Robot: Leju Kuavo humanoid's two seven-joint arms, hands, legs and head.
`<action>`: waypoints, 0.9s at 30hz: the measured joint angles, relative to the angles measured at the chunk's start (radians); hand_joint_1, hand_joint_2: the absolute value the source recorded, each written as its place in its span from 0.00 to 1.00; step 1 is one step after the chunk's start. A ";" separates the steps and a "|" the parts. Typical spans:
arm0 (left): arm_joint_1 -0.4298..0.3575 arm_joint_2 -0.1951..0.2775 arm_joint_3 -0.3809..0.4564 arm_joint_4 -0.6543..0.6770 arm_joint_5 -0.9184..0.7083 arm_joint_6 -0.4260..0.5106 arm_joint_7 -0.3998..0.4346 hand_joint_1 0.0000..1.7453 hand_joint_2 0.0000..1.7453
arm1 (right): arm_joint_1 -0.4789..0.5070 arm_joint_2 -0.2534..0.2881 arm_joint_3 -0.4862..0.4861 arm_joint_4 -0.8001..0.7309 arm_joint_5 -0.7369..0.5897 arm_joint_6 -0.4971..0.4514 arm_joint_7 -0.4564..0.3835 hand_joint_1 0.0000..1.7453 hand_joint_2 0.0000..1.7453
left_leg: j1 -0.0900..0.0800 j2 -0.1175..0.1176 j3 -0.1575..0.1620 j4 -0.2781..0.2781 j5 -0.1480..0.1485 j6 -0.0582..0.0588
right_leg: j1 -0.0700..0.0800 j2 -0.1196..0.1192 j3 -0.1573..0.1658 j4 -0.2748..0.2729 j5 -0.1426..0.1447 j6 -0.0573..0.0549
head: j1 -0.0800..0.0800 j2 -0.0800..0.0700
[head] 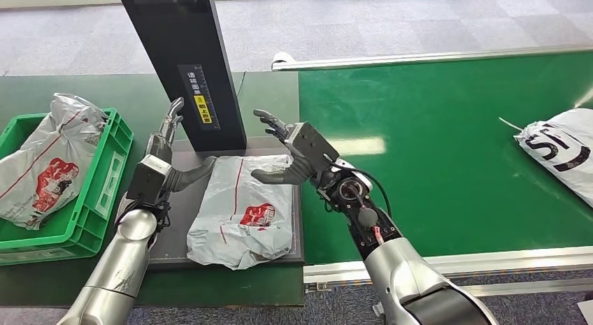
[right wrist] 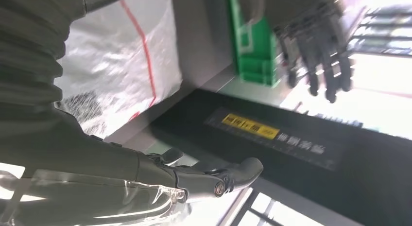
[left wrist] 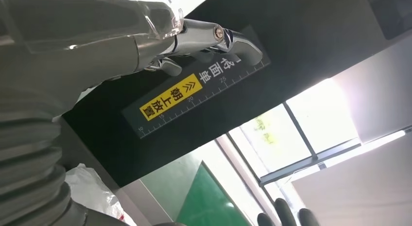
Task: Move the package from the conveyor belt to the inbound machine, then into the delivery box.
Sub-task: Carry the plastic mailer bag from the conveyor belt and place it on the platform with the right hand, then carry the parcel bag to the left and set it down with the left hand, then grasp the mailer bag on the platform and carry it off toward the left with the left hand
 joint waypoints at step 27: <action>-0.027 0.114 -0.361 0.212 -0.429 -0.159 0.134 0.00 1.00 | 0.498 -0.142 -0.047 -0.608 -0.302 0.014 -0.057 0.00 1.00 | 0.000 0.000 0.001 0.000 -0.001 0.000 | 0.000 0.000 0.001 -0.001 -0.001 0.000 | 0.000 0.000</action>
